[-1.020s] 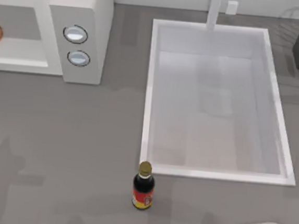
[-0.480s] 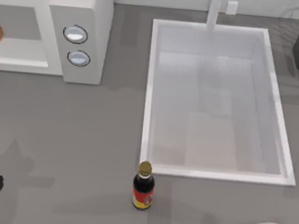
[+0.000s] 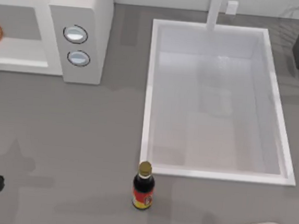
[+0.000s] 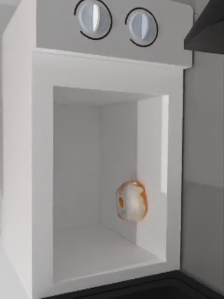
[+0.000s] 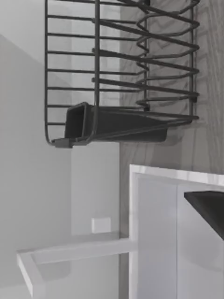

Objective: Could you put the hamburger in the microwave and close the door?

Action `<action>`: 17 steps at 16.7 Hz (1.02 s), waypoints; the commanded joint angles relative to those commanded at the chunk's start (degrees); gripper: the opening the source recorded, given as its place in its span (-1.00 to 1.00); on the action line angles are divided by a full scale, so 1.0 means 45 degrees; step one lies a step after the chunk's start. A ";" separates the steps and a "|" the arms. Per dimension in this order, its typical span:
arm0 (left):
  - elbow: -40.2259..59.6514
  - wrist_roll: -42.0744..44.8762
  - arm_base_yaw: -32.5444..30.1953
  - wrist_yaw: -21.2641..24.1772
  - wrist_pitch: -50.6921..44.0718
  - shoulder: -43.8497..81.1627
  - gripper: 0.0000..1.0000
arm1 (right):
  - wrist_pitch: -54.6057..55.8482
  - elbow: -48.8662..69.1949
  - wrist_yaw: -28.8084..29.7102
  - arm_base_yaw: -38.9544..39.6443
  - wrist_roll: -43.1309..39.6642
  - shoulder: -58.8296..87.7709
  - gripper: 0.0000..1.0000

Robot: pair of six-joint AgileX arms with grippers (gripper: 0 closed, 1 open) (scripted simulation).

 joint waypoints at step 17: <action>0.8140 0.7718 1.0965 0.7018 -0.3873 1.6386 -1.00 | 0.0000 0.0000 0.0000 0.0000 0.0000 0.0000 1.00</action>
